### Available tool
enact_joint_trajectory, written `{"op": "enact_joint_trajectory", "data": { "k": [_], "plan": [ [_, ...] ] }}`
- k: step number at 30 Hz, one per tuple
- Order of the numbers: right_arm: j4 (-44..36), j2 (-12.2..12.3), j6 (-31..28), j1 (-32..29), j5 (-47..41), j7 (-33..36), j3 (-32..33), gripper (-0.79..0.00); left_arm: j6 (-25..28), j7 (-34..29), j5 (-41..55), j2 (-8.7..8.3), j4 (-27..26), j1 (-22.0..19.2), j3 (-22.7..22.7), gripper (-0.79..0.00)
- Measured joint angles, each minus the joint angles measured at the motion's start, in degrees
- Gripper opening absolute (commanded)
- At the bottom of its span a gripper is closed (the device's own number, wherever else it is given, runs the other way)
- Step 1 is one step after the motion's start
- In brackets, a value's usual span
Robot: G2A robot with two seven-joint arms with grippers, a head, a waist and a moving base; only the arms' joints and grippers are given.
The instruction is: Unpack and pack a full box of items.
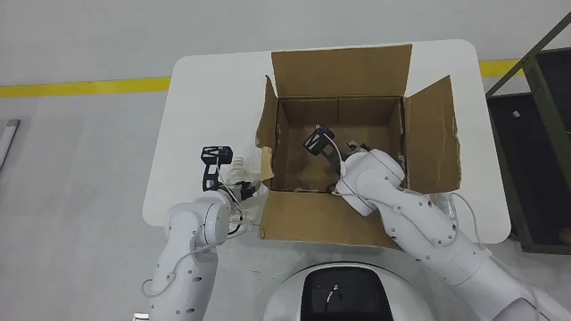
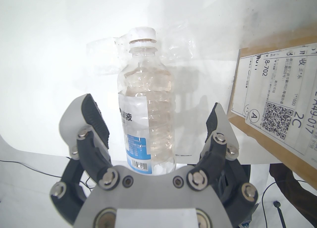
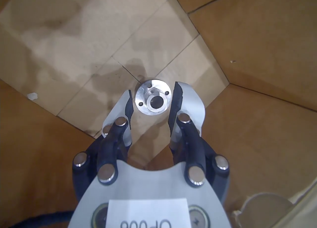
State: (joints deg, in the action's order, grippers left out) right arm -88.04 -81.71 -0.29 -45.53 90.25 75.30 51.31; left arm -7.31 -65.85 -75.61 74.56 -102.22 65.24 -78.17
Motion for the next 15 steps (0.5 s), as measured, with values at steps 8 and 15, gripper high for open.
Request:
{"op": "enact_joint_trajectory", "data": {
  "k": [8, 15],
  "plan": [
    [1.4, -0.3, -0.6, -0.4, -0.4, 0.0, 1.8, -0.416, 0.0, 0.0, 0.0, 0.0, 0.0, 0.0, 0.0, 0.0],
    [2.5, -0.6, -0.8, -1.0, -0.1, -0.2, 2.5, -0.419, 0.0, 0.0, 0.0, 0.0, 0.0, 0.0, 0.0, 0.0]
  ]
}}
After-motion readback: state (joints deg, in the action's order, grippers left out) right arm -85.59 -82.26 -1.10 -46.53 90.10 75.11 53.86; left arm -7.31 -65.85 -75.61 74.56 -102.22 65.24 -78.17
